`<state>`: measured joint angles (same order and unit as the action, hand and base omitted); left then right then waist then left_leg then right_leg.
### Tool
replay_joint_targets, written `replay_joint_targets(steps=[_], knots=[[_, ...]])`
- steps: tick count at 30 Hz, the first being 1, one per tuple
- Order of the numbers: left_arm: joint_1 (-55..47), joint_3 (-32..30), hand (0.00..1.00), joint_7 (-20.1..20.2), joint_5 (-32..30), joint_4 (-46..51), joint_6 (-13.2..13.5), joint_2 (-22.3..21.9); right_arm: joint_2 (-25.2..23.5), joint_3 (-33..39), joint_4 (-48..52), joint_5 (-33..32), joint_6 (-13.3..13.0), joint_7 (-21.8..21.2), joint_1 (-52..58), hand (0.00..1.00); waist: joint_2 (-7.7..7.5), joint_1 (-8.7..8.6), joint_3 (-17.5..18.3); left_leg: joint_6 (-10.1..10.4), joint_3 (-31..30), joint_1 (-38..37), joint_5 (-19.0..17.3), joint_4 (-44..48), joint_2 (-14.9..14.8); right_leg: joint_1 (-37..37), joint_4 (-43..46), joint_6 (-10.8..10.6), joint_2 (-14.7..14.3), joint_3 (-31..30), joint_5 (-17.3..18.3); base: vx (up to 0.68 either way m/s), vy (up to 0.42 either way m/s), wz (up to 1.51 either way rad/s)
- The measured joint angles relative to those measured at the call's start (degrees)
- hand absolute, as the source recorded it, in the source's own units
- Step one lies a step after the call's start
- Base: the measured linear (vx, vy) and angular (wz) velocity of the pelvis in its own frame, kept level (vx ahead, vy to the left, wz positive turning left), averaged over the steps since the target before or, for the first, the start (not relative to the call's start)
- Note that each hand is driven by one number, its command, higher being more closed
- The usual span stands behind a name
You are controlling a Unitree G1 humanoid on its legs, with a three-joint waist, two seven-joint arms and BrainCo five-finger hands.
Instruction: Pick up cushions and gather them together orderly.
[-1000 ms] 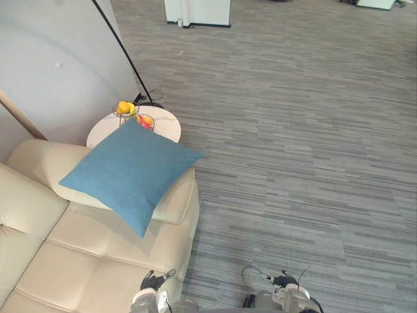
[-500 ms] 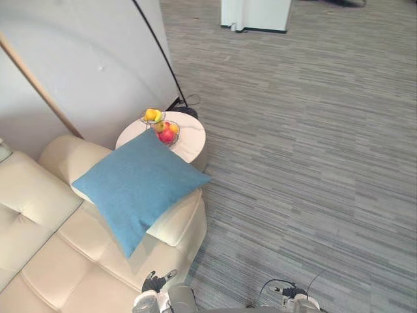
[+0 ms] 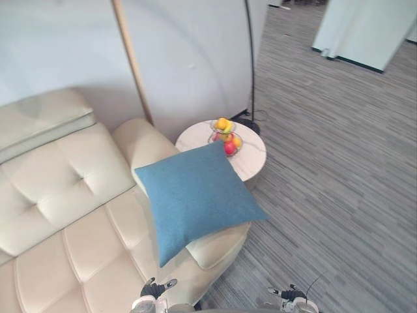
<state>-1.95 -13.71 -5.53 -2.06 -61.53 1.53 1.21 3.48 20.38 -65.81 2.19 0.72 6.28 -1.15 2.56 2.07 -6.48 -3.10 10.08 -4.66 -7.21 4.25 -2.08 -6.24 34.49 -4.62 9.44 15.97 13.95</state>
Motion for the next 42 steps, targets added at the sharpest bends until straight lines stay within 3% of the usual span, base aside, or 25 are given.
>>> replay_joint_targets(steps=[2, 3, 4, 5, 7, 8, 10, 13, 18, 24, 27, 32, 42], knots=[[0.1, -0.3, 0.00, 0.0, 0.0, 0.0, -0.3, -0.1, 0.0, -0.5, 0.3, -0.1, -0.2, -0.2, -0.3, 0.00, -0.03, -0.29, -0.1, 0.7, -3.4, 0.0, -0.4, -0.1, -0.1, -2.7, -8.9, -0.5, -3.5, -7.4, -1.2, 0.15, -0.129, 1.01], [0.0, -0.6, 0.00, 0.0, 0.0, 0.0, -0.4, 0.0, 0.0, -0.4, 0.3, -0.1, -0.2, -0.3, -0.4, 0.00, -0.32, -0.64, 0.1, 1.7, -5.7, 0.2, -0.9, 0.2, 0.2, -2.9, -14.7, -0.9, -4.9, -12.8, -3.7, 0.12, -0.142, 1.18], [0.0, -1.1, 0.00, 0.0, 0.0, 0.0, -0.6, -0.1, -0.2, -0.4, 0.1, -0.1, -0.2, -0.3, -0.3, 0.00, -1.26, -1.14, 0.2, 2.6, -7.5, 0.2, -1.5, 0.7, 1.1, -2.9, -17.3, 0.2, -4.7, -15.2, -6.7, 0.25, -0.295, 1.52], [0.0, -2.5, 0.00, -0.1, 0.0, 0.3, -0.6, 0.3, -0.9, -0.4, -0.2, -0.1, -0.1, -0.3, 0.0, 0.00, -3.88, -1.35, 0.3, 3.5, -9.9, 0.0, -2.3, 1.4, 3.1, -2.5, -19.1, 0.9, -3.3, -15.9, -11.1, 0.26, -0.309, 1.18], [-0.3, -5.2, 0.00, -0.4, 0.0, 0.7, -0.6, -0.9, -0.9, -0.3, -0.1, -0.4, 0.3, -0.3, -0.4, 0.00, -2.52, -0.67, 0.7, 5.1, -10.8, 1.6, -3.3, 3.4, 1.2, -2.5, -18.3, 1.9, -3.9, -13.2, -8.2, 0.29, -0.311, 0.73], [-0.3, -6.0, 0.00, -0.6, 0.0, 1.3, -0.6, -2.3, -0.6, -0.3, -0.1, -0.4, 0.3, -0.3, -0.8, 0.00, -0.95, -0.62, 0.7, 6.0, -12.0, 2.8, -3.8, 4.1, -0.1, -2.5, -19.2, 2.4, -4.7, -11.3, -7.7, 0.26, -0.226, 0.53], [0.1, -6.4, 0.00, -0.5, 0.0, 1.3, -0.6, -3.3, 0.0, 0.0, 0.0, -0.4, 0.4, -0.4, -0.8, 0.00, 0.47, -0.94, 0.9, 7.0, -11.9, 3.7, -3.2, 3.7, -2.0, -1.6, -20.9, 3.1, -5.5, -7.9, -7.3, 0.26, -0.207, 0.77], [0.2, -6.4, 0.00, -0.5, 0.0, 1.4, -0.6, -2.9, -0.5, 2.2, -0.3, -0.6, 0.5, -0.1, -0.6, 0.00, -0.19, -1.32, 0.5, 9.0, -8.4, 3.5, -1.9, 3.4, -3.9, 1.7, -23.2, 3.4, -6.3, -4.2, -7.2, 0.19, -0.135, 0.68], [0.5, -2.4, 0.00, -0.5, 0.1, 2.7, -0.2, -2.1, 0.0, 3.6, -0.2, -1.0, 0.2, 0.6, -0.4, 0.00, -1.54, -1.64, 1.0, 8.5, 2.1, 3.1, -0.2, 1.7, -4.1, 5.1, -27.0, 3.4, -5.7, -0.8, -7.2, 0.10, -0.009, 0.37], [0.2, -3.5, 0.00, -0.9, 1.1, 6.5, -0.3, 1.2, 2.4, 4.3, 4.3, -1.0, 0.4, 1.4, 0.9, 0.00, -2.32, -1.90, 1.9, 8.9, 2.3, 1.1, 3.3, -2.8, -2.8, 7.1, -29.4, 3.4, -5.2, -0.9, -8.6, 0.05, 0.024, 0.15], [0.2, -7.7, 0.00, -1.2, 1.1, 12.4, -0.7, 3.1, 5.4, 4.4, 12.7, -1.0, 0.9, 1.4, 1.1, 0.00, -2.11, -2.18, 2.0, 8.8, 3.7, 0.1, 5.8, -6.3, -2.4, 7.3, -30.1, 3.6, -5.2, -1.1, -9.4, -0.03, 0.011, 0.06], [0.3, -8.5, 0.00, -1.9, 1.4, 19.9, -0.8, 5.7, 9.4, 4.9, 21.0, -0.5, 0.7, 1.5, -0.4, 0.00, -1.29, -2.30, 2.7, 8.1, 3.6, 0.2, 6.9, -8.8, -2.4, 6.2, -30.9, 3.7, -5.7, -1.1, -10.1, -0.07, 0.002, 0.05], [2.4, -4.0, 0.00, -2.1, 3.4, 25.6, -1.0, 6.1, 8.6, 1.1, 25.1, 0.2, 0.8, 1.5, -3.4, 0.00, -1.04, -2.80, 2.7, 7.0, 3.7, 3.1, 9.2, -10.5, -2.4, 4.1, -33.3, 4.5, -6.6, -1.4, -12.4, -0.16, -0.006, 0.04]])
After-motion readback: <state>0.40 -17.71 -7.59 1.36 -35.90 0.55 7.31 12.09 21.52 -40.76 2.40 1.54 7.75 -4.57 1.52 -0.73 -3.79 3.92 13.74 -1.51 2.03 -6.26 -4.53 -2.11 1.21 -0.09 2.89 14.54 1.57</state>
